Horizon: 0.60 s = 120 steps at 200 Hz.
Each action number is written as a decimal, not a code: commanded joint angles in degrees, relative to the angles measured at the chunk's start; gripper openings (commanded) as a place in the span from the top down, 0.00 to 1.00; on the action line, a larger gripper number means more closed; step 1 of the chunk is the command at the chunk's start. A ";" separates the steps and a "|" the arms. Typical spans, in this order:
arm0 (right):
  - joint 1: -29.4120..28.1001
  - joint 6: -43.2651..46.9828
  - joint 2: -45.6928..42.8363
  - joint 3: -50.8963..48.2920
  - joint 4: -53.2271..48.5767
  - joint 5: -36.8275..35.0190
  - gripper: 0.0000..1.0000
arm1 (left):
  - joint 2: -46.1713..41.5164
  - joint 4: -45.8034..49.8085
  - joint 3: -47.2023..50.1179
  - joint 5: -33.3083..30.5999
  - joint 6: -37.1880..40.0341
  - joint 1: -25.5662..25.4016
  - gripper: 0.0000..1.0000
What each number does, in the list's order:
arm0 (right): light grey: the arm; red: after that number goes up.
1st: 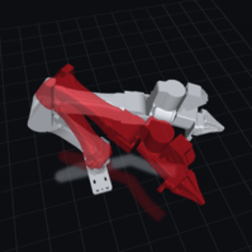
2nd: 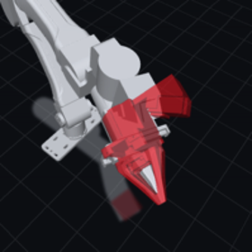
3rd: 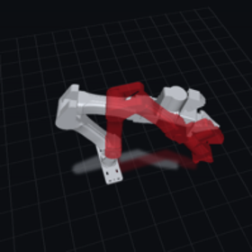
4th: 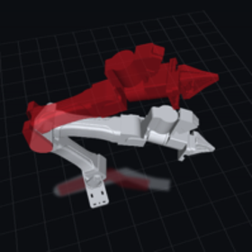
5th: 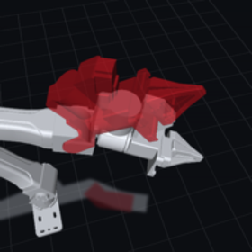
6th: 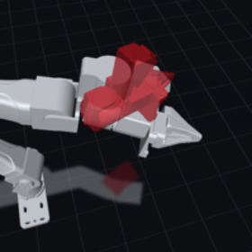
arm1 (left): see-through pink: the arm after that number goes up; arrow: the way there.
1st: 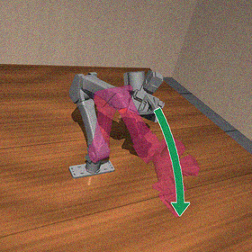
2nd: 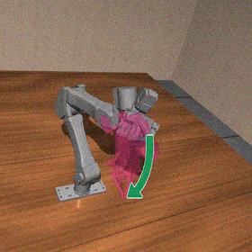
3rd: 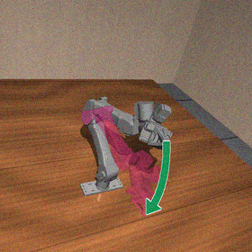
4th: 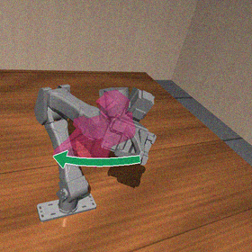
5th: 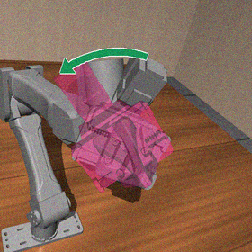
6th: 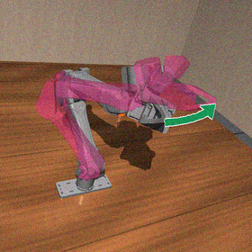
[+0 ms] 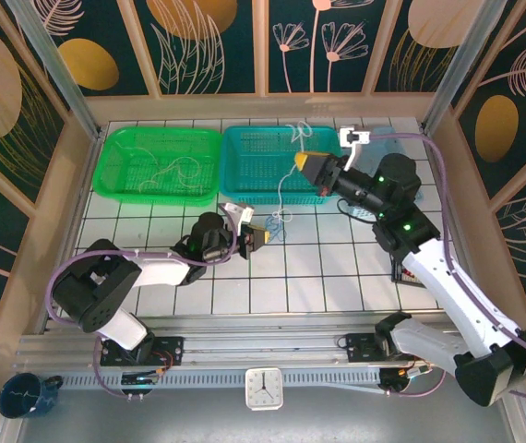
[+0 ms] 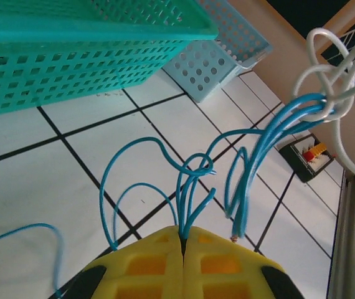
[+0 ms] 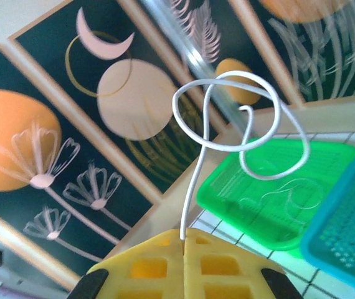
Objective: Untangle the cables
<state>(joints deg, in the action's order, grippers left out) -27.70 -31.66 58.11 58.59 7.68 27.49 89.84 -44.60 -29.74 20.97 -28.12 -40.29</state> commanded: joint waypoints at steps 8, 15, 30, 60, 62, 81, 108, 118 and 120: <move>5.45 -0.21 -3.55 -2.38 0.67 -3.20 1.00 | -2.52 -2.50 3.15 -0.18 0.26 -0.14 1.00; 6.96 -0.69 -4.00 -2.92 0.64 -3.32 1.00 | -2.87 -2.64 3.79 -0.38 0.30 -0.09 1.00; 9.17 -1.80 -4.83 -4.01 1.29 -2.43 1.00 | -3.59 -3.01 5.15 -0.58 0.02 -0.05 1.00; 9.69 -1.84 -4.59 -4.36 0.87 -1.30 1.00 | -4.76 -3.92 6.84 -1.15 -0.35 -0.13 1.00; 9.73 -1.72 -4.58 -4.36 0.83 -1.30 1.00 | -4.83 -3.92 6.83 -1.25 -0.36 -0.07 1.00; 9.83 -0.76 -4.76 -4.80 -0.47 -2.44 1.00 | -5.61 -3.35 7.30 -3.12 -0.36 -0.10 1.00; 11.41 1.86 -5.99 -4.65 -3.51 -4.79 1.00 | -7.75 0.10 7.80 -8.93 -1.04 -0.05 1.00; 13.31 3.15 -6.62 -4.08 -5.16 -6.14 1.00 | -8.87 1.44 8.30 -11.62 -1.22 0.00 1.00; 13.73 3.28 -6.80 -4.03 -5.49 -6.44 1.00 | -9.06 1.68 8.47 -12.09 -1.23 -0.02 1.00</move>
<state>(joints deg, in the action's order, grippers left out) -17.21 -31.77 54.06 54.22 4.99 24.69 83.68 -44.80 -22.63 15.68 -28.64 -40.29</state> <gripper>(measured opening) 0.052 0.043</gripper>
